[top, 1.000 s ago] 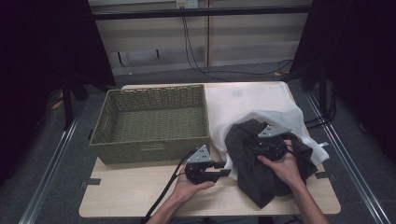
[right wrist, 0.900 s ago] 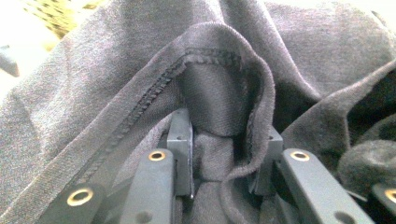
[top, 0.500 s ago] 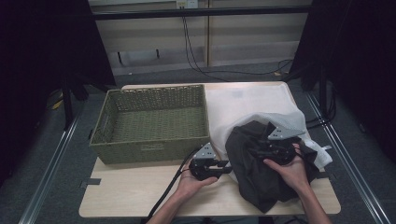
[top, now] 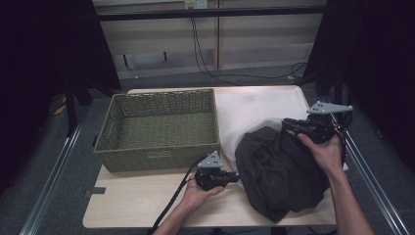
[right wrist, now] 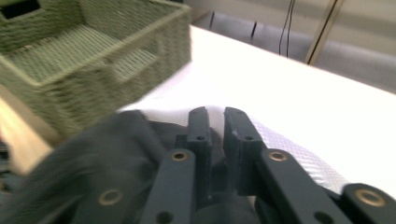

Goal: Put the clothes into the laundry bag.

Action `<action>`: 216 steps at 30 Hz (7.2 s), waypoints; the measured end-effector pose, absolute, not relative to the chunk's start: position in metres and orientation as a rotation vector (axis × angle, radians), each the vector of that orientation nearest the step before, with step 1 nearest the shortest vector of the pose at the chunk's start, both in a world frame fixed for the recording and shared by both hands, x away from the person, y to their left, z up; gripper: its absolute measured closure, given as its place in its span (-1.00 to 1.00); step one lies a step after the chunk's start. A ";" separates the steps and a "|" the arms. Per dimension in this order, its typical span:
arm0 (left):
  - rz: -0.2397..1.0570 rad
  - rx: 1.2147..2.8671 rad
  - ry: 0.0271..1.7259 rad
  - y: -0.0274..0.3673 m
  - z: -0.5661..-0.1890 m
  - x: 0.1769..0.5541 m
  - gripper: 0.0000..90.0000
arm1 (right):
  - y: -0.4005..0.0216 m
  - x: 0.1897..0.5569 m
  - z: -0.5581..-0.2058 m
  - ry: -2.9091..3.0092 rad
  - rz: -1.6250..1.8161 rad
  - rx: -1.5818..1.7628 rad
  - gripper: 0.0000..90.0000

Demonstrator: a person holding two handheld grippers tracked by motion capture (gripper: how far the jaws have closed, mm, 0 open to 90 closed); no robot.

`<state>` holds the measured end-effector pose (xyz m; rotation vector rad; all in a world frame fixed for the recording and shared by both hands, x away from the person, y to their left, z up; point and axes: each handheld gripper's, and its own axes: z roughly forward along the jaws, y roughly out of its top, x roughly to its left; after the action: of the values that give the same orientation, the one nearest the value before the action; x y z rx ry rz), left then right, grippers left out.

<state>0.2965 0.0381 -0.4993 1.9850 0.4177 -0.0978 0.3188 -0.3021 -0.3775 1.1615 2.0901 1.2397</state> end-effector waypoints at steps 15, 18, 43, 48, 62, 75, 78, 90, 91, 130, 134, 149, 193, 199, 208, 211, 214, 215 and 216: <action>-0.068 1.951 0.383 0.045 -0.482 0.297 0.60 | -0.304 0.351 -0.426 2.148 1.091 1.273 0.20; -0.081 1.880 0.394 0.054 -0.472 0.300 0.47 | -0.309 0.352 -0.422 2.110 1.105 1.286 0.17; 0.044 1.882 0.453 -0.003 -0.471 0.316 -0.55 | -0.300 0.337 -0.397 2.184 1.261 1.220 0.97; 0.123 1.920 0.484 -0.009 -0.474 0.314 -0.29 | -0.298 0.329 -0.380 2.177 1.357 1.179 0.98; 0.056 1.941 0.456 -0.029 -0.484 0.315 0.31 | -0.276 0.314 -0.377 2.225 1.591 1.100 0.97; 0.031 1.912 0.499 -0.016 -0.492 0.320 0.10 | -0.289 0.291 -0.430 2.338 1.533 1.190 0.95; 0.043 1.903 0.473 -0.006 -0.486 0.316 0.06 | -0.296 0.288 -0.438 2.317 1.540 1.226 0.94; 0.020 1.913 0.434 0.038 -0.474 0.306 -0.03 | -0.295 0.283 -0.430 2.258 1.504 1.171 0.50; 0.020 1.934 0.431 0.042 -0.474 0.304 -0.02 | -0.295 0.283 -0.428 2.248 1.500 1.162 0.44; -0.138 2.041 0.335 0.038 -0.487 0.285 0.95 | -0.228 0.273 -0.481 2.486 1.006 1.118 0.60; -0.157 2.041 0.324 0.037 -0.489 0.281 0.95 | -0.227 0.284 -0.480 2.462 0.990 1.138 0.76; -0.146 2.083 0.275 0.050 -0.488 0.277 0.96 | -0.227 0.340 -0.460 2.203 1.175 1.217 0.85; -0.045 2.149 0.479 0.065 -0.506 0.291 0.38 | -0.236 0.237 -0.502 2.456 1.093 0.975 -0.59; -0.020 2.137 0.476 0.067 -0.503 0.290 0.46 | -0.245 0.242 -0.496 2.374 1.010 1.032 0.48; -0.032 2.047 0.339 0.061 -0.478 0.277 0.37 | -0.254 0.253 -0.470 2.356 1.194 1.077 0.87; -0.049 2.083 0.277 0.040 -0.479 0.272 0.30 | -0.252 0.256 -0.462 2.337 1.225 1.068 0.87; -0.073 2.115 0.233 0.019 -0.485 0.272 0.26 | -0.252 0.257 -0.457 2.329 1.243 1.055 0.87; -0.059 2.133 0.220 0.012 -0.487 0.273 0.24 | -0.252 0.258 -0.457 2.326 1.245 1.057 0.87; -0.046 2.147 0.221 0.005 -0.489 0.273 0.23 | -0.253 0.259 -0.457 2.324 1.251 1.061 0.86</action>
<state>0.2730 0.0052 -0.4893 2.1473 0.2206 -0.0461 0.2587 -0.2525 -0.4573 1.0606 2.3244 1.2509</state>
